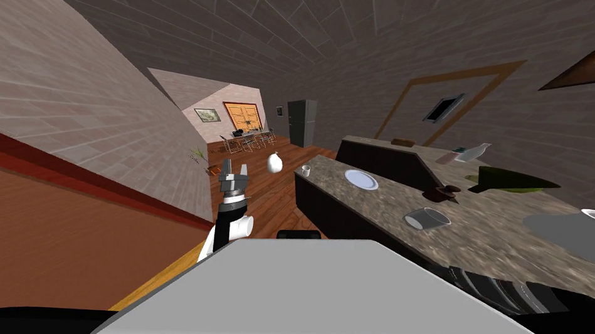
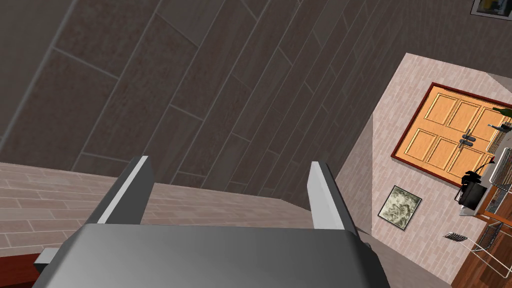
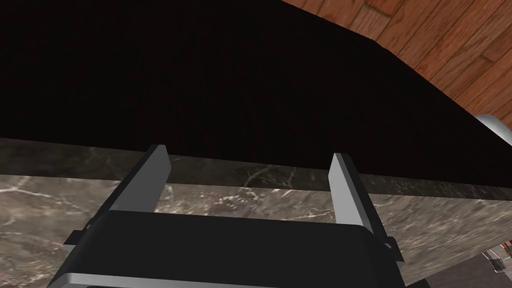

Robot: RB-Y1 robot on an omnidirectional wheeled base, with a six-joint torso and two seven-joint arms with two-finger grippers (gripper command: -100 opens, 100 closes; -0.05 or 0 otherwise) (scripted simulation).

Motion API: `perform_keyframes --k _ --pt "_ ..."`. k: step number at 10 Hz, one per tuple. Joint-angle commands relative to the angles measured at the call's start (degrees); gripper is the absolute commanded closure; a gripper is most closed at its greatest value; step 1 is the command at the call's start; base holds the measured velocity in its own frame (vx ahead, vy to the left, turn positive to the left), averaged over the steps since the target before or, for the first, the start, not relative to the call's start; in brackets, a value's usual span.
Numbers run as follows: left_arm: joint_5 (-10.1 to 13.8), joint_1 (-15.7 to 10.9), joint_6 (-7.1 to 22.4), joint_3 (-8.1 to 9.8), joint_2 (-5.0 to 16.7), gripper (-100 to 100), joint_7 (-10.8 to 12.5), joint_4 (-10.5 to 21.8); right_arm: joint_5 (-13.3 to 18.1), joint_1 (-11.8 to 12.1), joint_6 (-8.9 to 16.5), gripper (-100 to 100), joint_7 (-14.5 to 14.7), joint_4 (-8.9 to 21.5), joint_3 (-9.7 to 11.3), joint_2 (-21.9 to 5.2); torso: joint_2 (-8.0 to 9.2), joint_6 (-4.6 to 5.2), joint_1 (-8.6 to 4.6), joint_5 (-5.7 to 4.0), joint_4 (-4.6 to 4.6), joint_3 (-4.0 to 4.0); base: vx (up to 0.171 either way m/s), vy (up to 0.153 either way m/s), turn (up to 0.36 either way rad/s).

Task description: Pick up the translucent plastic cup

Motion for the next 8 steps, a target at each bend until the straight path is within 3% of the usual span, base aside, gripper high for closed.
perform_keyframes --k 1,6,8 --pt "0.0 0.0 0.0 0.0 0.0 0 0.0 0.0 -1.47 -0.14 -0.14 -100 1.15 1.09 0.9 -2.86 0.0 0.0 0.0 0.0 0.0 0.0 -0.052 -0.026 0.331" --pt "0.0 0.0 0.0 0.0 0.0 0 0.0 0.0 -3.03 -2.1 -1.05 -100 2.12 4.52 2.62 -9.69 0.01 0.0 -0.05 -0.02 0.0 0.01 -0.039 -0.032 0.181" --pt "0.0 0.01 0.0 0.01 0.0 0 0.0 0.0 -3.33 -2.51 -1.21 -100 2.31 5.11 2.85 -10.78 0.02 0.05 -0.07 -0.03 0.01 0.02 -0.03 -0.031 0.101"
